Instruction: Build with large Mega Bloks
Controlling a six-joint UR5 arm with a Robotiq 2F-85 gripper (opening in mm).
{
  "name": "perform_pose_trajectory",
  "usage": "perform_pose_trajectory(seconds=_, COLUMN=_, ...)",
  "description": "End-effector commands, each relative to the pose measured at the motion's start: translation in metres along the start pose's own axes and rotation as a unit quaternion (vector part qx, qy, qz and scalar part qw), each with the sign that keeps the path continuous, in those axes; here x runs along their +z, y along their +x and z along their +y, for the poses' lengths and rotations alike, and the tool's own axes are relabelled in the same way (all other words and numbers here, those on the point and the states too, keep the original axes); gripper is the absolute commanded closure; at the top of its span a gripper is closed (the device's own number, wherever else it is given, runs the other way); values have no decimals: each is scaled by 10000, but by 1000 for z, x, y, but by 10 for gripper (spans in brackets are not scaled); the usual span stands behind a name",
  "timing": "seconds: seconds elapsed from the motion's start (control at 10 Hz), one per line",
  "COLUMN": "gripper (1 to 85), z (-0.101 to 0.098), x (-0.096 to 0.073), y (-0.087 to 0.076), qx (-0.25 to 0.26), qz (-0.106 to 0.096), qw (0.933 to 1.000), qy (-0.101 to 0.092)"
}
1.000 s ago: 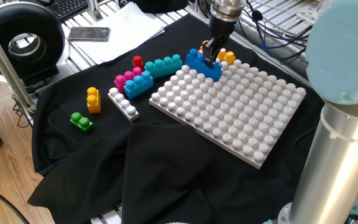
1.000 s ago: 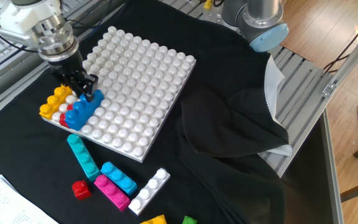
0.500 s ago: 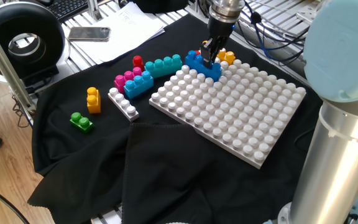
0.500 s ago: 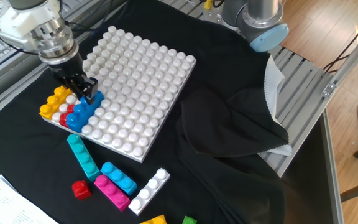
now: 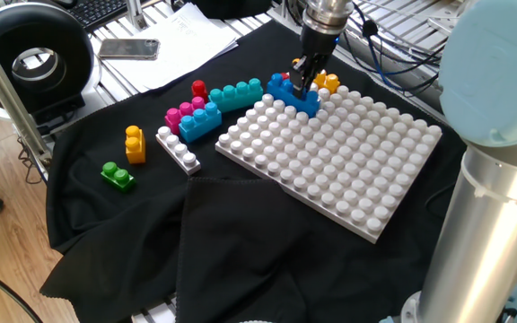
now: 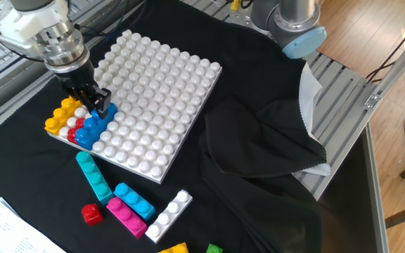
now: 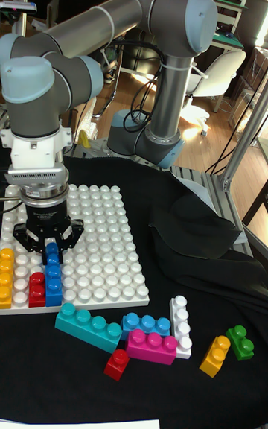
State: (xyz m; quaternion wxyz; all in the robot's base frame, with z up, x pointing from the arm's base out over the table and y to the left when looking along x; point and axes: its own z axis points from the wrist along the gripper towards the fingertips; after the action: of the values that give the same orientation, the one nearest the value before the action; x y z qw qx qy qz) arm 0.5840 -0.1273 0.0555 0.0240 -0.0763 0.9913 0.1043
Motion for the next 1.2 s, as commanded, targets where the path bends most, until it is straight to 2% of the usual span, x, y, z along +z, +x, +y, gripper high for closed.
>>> perform_pose_trajectory(seconds=0.0, gripper=650, z=-10, x=-5, y=-4, qx=-258, qz=-119, qw=9996, qy=67)
perform_pose_trajectory(seconds=0.1, gripper=463, z=-15, x=-10, y=-6, qx=-480, qz=-119, qw=9988, qy=55)
perform_pose_trajectory(seconds=0.2, gripper=343, z=-17, x=-17, y=-7, qx=-677, qz=-102, qw=9977, qy=15)
perform_pose_trajectory(seconds=0.3, gripper=333, z=-18, x=-22, y=-8, qx=-749, qz=-75, qw=9971, qy=96)
perform_pose_trajectory(seconds=0.5, gripper=330, z=-4, x=-26, y=-20, qx=-740, qz=-49, qw=9970, qy=239)
perform_pose_trajectory(seconds=0.6, gripper=313, z=4, x=-28, y=-29, qx=-702, qz=-104, qw=9973, qy=212)
perform_pose_trajectory(seconds=0.7, gripper=300, z=18, x=-34, y=-38, qx=-672, qz=-159, qw=9976, qy=75)
perform_pose_trajectory(seconds=0.8, gripper=290, z=25, x=-43, y=-48, qx=-967, qz=-146, qw=9951, qy=173)
perform_pose_trajectory(seconds=0.9, gripper=293, z=27, x=-46, y=-65, qx=-1309, qz=-207, qw=9904, qy=405)
perform_pose_trajectory(seconds=1.0, gripper=293, z=28, x=-42, y=-82, qx=-1801, qz=-226, qw=9815, qy=616)
perform_pose_trajectory(seconds=1.1, gripper=293, z=25, x=-34, y=-93, qx=-2392, qz=-174, qw=9673, qy=832)
